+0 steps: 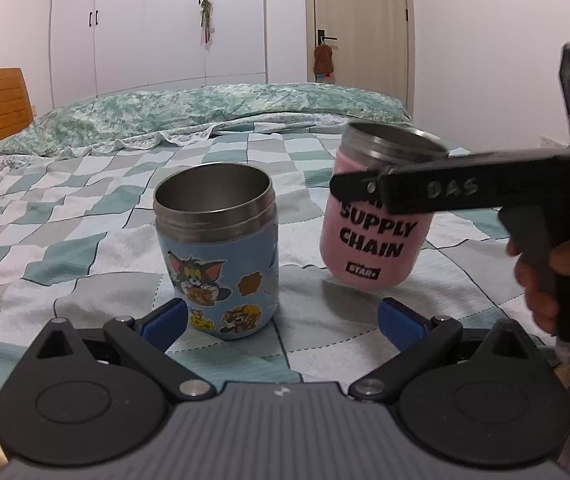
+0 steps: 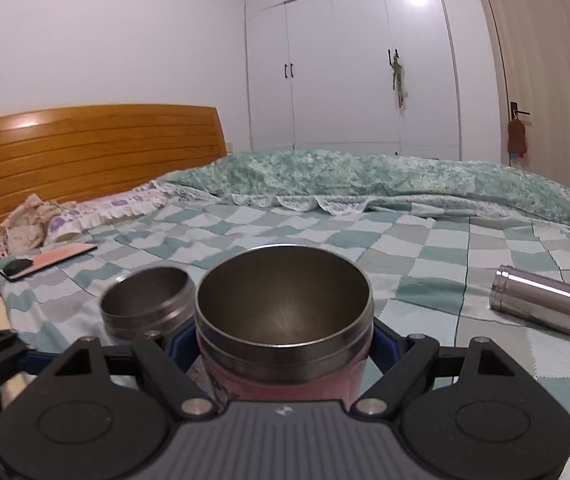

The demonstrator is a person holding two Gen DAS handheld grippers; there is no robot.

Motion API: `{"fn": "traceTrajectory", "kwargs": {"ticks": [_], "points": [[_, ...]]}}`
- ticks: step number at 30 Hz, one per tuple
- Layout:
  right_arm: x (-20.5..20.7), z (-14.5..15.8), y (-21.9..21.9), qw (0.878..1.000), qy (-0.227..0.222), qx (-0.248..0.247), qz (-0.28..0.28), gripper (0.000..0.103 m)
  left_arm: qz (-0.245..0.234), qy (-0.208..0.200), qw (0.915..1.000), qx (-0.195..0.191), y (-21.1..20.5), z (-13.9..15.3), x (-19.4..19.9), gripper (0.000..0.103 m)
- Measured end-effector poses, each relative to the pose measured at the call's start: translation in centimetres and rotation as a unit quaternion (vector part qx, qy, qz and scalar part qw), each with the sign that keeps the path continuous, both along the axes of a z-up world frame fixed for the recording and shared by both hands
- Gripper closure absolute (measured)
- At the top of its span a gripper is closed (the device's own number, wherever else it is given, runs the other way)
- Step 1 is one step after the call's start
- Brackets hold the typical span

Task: Flip cup upright
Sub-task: 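Lower the pink cup upright beside the blue tumbler and open the right tool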

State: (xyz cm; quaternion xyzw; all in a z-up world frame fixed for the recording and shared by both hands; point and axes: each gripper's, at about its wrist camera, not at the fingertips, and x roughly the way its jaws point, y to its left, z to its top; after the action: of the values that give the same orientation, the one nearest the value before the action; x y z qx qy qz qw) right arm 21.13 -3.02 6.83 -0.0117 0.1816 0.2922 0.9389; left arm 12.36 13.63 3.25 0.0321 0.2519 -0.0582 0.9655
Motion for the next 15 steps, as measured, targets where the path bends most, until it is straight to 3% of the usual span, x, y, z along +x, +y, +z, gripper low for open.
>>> {"fn": "traceTrajectory", "kwargs": {"ticks": [4,9,13,15], "points": [[1.0,-1.8,0.7,0.999,0.027,-0.019,-0.004,0.02,0.002,0.001,1.0,0.001,0.1,-0.2,0.1,0.0],[0.7,-2.4,0.9,0.999,0.023,-0.021,-0.006,0.019,0.01,0.001,0.9999,-0.001,0.1,-0.3,0.2,0.0],[0.7,-2.1,-0.5,0.999,0.048,0.007,-0.011,0.018,0.016,-0.001,0.9999,0.003,-0.1,-0.2,-0.3,0.0],[-0.3,-1.6,-1.4,0.999,0.04,0.022,-0.013,0.01,0.016,-0.007,0.9998,0.006,-0.4,0.3,-0.9,0.0]]}}
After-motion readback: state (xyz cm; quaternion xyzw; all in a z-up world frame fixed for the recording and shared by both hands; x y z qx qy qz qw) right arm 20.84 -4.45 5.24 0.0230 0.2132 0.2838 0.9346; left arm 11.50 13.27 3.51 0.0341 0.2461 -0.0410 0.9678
